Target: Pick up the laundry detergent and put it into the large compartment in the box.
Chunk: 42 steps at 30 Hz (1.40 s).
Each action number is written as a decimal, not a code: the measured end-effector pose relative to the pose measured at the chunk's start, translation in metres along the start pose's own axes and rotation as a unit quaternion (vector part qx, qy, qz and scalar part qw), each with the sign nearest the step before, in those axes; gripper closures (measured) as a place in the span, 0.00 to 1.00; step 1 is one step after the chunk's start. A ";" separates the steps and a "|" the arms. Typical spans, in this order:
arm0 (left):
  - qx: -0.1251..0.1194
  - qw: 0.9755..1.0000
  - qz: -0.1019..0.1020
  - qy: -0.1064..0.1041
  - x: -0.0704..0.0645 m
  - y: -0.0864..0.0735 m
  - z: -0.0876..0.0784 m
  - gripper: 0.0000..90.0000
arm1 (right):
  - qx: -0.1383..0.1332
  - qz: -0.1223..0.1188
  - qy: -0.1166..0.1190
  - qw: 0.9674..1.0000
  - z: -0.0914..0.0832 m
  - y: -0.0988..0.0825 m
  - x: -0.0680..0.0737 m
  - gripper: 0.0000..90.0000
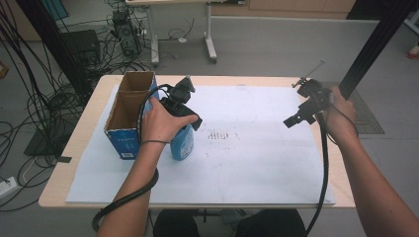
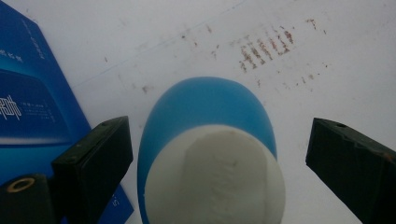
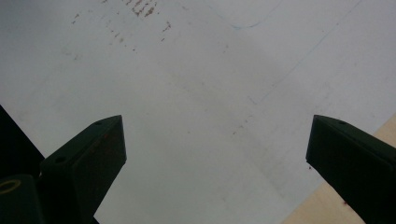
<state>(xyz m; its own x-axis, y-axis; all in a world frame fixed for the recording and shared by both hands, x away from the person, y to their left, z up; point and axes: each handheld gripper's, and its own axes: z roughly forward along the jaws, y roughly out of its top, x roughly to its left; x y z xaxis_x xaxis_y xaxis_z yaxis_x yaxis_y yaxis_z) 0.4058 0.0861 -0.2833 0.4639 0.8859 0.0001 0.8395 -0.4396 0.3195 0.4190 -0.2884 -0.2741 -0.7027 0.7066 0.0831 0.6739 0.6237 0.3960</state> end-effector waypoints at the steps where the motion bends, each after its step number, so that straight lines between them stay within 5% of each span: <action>1: 0.001 1.000 0.000 0.001 0.000 0.000 0.001 0.08 | 0.000 0.000 0.000 1.000 0.000 0.000 0.000 0.05; 42: -0.006 1.000 -0.005 -0.007 0.002 -0.002 -0.002 0.09 | 0.002 -0.001 -0.002 1.000 0.000 0.001 0.000 0.05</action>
<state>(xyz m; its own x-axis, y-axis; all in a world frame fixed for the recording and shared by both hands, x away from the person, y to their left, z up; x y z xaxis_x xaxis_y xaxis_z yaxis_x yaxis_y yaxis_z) 0.4044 0.0888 -0.2821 0.4595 0.8880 -0.0165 0.8407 -0.4288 0.3306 0.4193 -0.2878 -0.2738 -0.7036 0.7062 0.0785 0.6729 0.6268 0.3930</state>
